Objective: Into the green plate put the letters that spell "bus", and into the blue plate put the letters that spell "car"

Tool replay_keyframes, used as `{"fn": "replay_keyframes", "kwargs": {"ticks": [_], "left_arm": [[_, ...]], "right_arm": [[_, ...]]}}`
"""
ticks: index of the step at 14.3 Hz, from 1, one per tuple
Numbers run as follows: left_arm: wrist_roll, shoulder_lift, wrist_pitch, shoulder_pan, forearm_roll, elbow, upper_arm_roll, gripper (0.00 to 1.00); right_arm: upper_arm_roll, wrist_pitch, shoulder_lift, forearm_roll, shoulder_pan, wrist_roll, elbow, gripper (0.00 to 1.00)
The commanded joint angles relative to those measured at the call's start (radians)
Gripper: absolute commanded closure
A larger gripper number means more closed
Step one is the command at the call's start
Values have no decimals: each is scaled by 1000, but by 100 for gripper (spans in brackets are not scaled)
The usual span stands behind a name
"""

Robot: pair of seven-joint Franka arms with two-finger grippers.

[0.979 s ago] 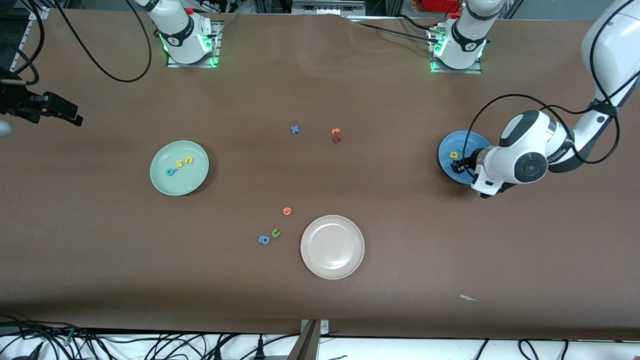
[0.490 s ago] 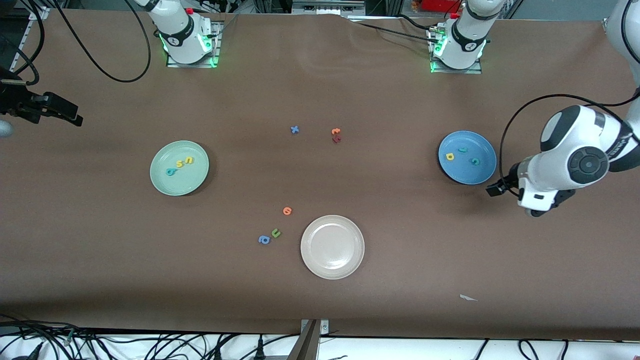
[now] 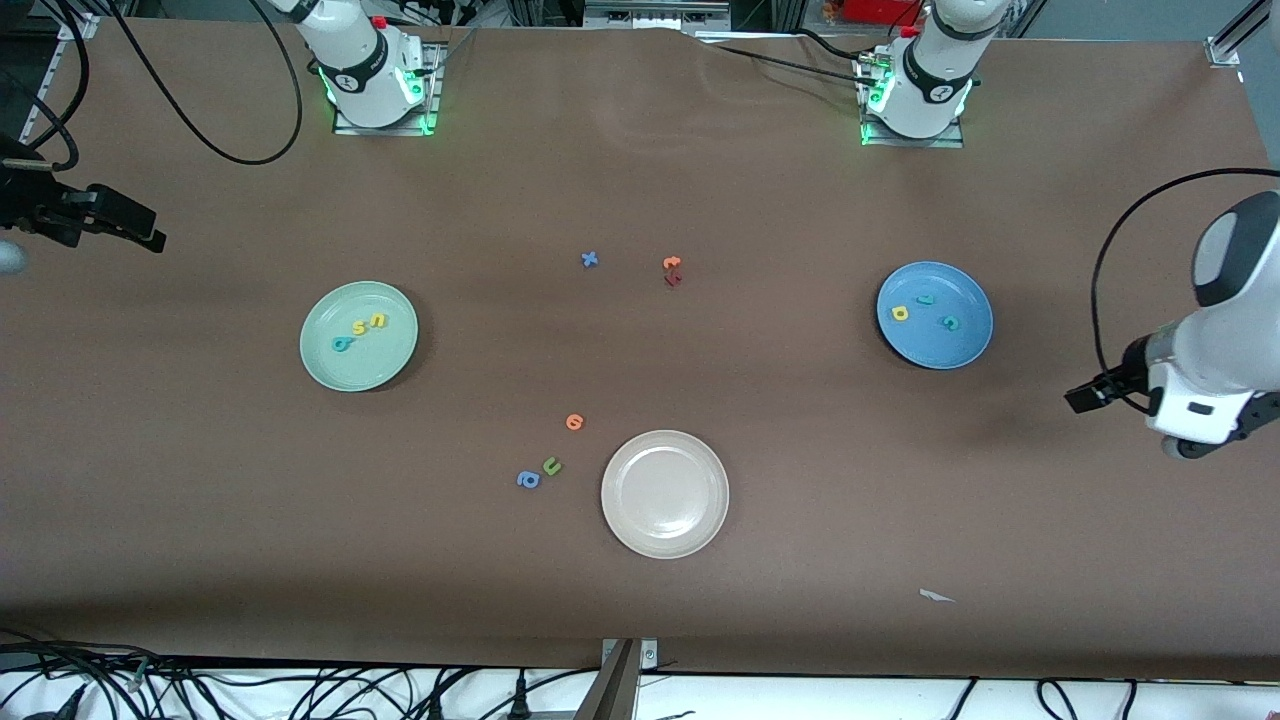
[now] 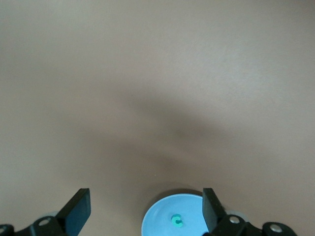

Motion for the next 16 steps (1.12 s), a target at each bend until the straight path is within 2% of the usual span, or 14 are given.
{"fn": "replay_keyframes", "kwargs": {"ticks": [1,3,4,7,10,11,13,16], "left_arm": [[143,-7,-156,-159,-105,215,107,0],[231,-10,-303,-350,-220,408,312,0],[254,-13,-356,-423,-271,469,408,0],[297,-91,-372,-553,-443,485,627,0],[386,-202,-372,-740,-701,443,996,0],[418,-246,-370,-785,-759,400,1078,0],[448,-349,-318,-802,-770,282,1100,1],[461,-556,-61,-802,-764,-11,1070,1]], "right_arm": [[4,-4,2,-10,-1,4,8,0],[4,-3,2,-10,-1,4,8,0],[4,-3,2,-10,-1,4,8,0],[4,-3,2,-10,-1,4,8,0],[4,-6,2,-10,-1,2,9,0],[6,-6,0,-10,-1,2,8,0],[6,-4,0,-12,-1,4,8,0],[6,3,0,-12,-1,4,8,0]]}}
